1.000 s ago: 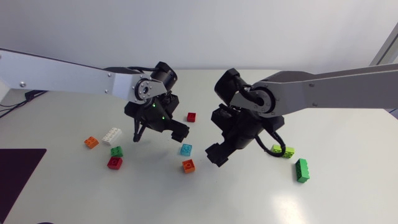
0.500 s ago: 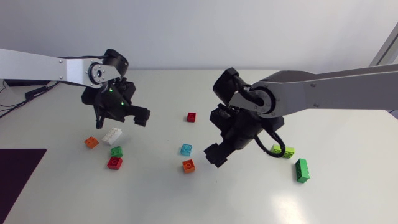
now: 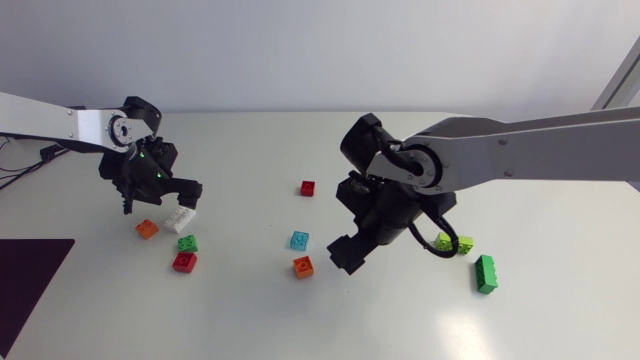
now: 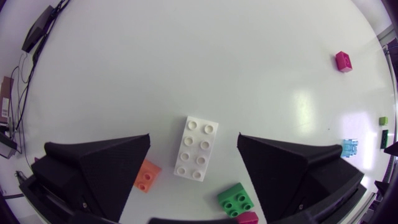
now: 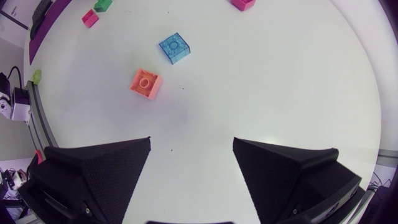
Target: Sort duplo bricks by size, large to the right and small to the left
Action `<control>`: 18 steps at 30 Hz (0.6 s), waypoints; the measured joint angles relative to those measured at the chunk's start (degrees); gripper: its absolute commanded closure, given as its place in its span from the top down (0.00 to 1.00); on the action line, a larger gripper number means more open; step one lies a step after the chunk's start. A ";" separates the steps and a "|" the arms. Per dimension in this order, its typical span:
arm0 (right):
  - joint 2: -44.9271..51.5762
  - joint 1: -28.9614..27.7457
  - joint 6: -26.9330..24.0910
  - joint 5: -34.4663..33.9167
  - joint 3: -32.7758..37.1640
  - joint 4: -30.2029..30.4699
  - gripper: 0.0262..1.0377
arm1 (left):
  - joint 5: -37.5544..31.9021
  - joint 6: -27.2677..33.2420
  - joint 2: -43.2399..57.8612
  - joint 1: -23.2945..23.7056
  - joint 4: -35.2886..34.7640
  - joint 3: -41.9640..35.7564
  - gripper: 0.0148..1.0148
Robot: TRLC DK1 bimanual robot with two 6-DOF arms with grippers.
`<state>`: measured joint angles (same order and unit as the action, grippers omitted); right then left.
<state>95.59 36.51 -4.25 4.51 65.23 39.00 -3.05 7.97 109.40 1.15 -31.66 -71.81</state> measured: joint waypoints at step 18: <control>0.00 -0.02 0.35 0.00 0.00 0.00 0.92 | -0.02 0.15 3.58 -1.95 6.01 3.10 0.25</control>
<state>95.59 36.49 -3.90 4.51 65.23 39.00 -3.07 8.12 112.99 -0.80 -25.65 -68.71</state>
